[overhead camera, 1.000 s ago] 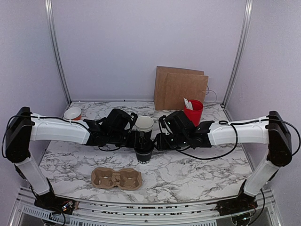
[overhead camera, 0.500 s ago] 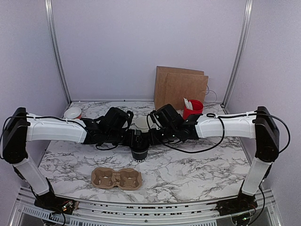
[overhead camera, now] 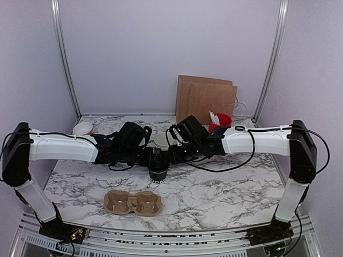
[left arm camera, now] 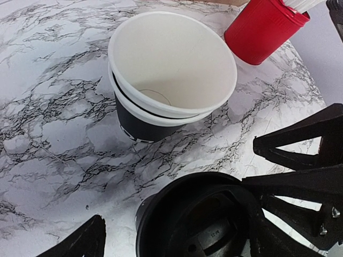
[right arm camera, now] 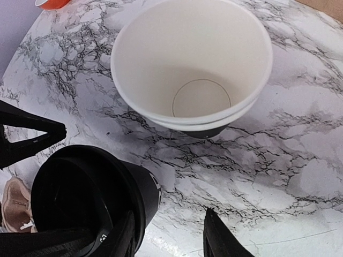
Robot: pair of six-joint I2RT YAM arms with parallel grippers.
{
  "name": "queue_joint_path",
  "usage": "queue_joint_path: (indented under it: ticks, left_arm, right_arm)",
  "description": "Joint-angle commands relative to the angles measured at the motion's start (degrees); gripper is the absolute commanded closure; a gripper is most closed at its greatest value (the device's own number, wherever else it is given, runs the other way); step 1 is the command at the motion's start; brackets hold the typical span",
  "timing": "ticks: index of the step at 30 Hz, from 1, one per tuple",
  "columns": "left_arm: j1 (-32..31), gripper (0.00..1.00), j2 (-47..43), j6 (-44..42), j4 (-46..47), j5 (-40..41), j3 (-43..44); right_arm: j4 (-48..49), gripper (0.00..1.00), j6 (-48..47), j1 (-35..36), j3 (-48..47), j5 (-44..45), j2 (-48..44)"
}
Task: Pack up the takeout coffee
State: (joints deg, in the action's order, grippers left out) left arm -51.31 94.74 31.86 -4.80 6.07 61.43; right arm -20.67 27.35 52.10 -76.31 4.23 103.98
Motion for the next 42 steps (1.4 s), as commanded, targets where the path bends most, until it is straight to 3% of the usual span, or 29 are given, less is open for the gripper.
queue_joint_path:
  ticks: [1,21,42]
  left_arm:
    - [0.2,0.07,-1.3,-0.7,-3.1,0.0,-0.6]
    - [0.2,0.07,-1.5,3.1,0.0,-1.1,-3.7]
    - [0.2,0.07,-1.7,5.0,0.7,-0.1,-6.0]
  right_arm:
    - [-0.9,0.57,0.1,-0.5,0.0,-1.7,-3.0]
    - [-1.2,0.6,4.1,1.2,4.8,-3.6,-5.3]
    - [1.4,0.61,4.5,3.0,3.0,-1.3,-4.6]
